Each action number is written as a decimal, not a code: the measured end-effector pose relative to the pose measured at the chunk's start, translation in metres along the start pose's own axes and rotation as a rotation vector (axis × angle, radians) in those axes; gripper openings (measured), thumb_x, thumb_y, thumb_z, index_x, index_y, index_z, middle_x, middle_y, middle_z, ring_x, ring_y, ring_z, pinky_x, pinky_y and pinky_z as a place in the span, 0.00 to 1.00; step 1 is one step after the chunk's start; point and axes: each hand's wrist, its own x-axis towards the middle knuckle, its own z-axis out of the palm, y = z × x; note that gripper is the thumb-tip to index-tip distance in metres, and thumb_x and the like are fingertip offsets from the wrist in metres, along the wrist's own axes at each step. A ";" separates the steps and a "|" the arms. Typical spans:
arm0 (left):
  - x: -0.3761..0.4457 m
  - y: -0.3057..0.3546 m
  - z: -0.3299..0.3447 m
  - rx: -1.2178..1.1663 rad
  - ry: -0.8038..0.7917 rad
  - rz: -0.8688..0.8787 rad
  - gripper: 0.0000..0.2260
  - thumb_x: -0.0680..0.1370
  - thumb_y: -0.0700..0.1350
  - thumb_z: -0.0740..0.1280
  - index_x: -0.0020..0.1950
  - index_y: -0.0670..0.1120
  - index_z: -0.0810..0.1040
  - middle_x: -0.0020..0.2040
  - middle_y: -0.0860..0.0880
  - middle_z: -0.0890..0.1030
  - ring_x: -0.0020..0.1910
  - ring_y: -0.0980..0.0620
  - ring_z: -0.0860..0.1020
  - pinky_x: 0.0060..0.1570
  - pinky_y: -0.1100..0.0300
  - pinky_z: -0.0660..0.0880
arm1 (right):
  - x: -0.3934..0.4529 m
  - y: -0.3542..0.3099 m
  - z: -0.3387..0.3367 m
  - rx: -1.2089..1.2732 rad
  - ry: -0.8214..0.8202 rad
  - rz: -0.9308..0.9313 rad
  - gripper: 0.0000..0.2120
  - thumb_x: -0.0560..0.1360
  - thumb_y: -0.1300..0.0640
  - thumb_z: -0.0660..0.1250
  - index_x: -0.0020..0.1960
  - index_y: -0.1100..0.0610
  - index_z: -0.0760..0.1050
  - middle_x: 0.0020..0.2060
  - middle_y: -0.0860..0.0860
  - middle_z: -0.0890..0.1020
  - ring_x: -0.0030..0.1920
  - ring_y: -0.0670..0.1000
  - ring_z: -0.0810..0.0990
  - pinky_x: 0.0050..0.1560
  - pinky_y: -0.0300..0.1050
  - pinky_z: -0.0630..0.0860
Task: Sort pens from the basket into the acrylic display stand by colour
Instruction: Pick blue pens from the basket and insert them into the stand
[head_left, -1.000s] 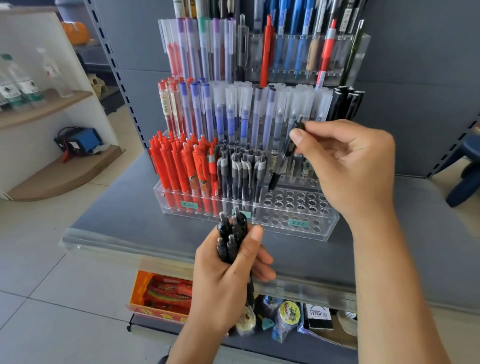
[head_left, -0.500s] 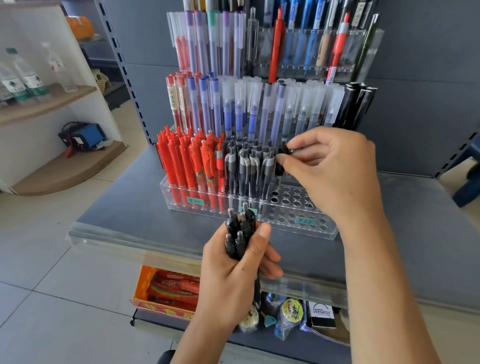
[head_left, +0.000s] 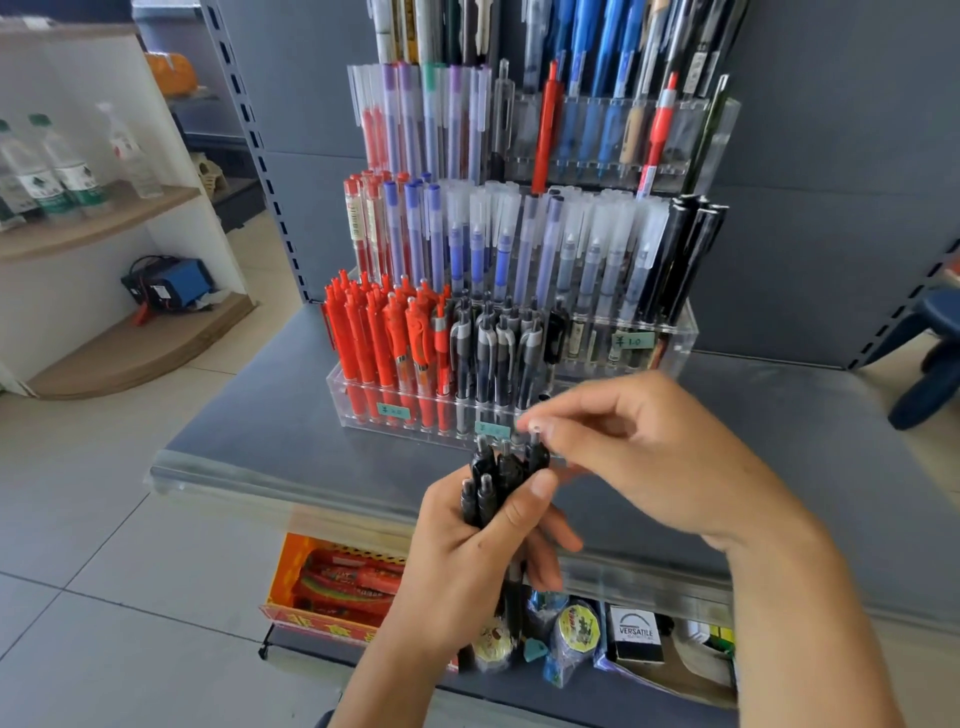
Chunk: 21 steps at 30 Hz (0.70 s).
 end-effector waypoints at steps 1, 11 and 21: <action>-0.001 0.000 0.000 -0.013 -0.020 -0.001 0.08 0.81 0.50 0.67 0.51 0.53 0.86 0.35 0.41 0.84 0.25 0.47 0.78 0.27 0.56 0.75 | -0.001 0.002 0.001 0.017 -0.029 0.004 0.07 0.78 0.50 0.69 0.50 0.46 0.86 0.45 0.43 0.88 0.47 0.43 0.86 0.59 0.53 0.81; 0.000 0.001 -0.005 -0.079 -0.089 -0.075 0.14 0.79 0.53 0.67 0.51 0.44 0.84 0.37 0.39 0.84 0.25 0.46 0.79 0.26 0.55 0.75 | -0.007 0.009 -0.008 0.136 -0.082 -0.081 0.12 0.69 0.46 0.74 0.47 0.51 0.87 0.42 0.48 0.87 0.46 0.48 0.86 0.51 0.44 0.80; 0.001 -0.001 -0.004 -0.070 -0.076 -0.097 0.11 0.78 0.52 0.66 0.53 0.48 0.84 0.37 0.41 0.84 0.23 0.47 0.76 0.25 0.58 0.73 | -0.008 0.008 -0.012 0.249 0.113 -0.094 0.12 0.67 0.45 0.73 0.46 0.49 0.86 0.39 0.48 0.86 0.42 0.43 0.83 0.46 0.36 0.78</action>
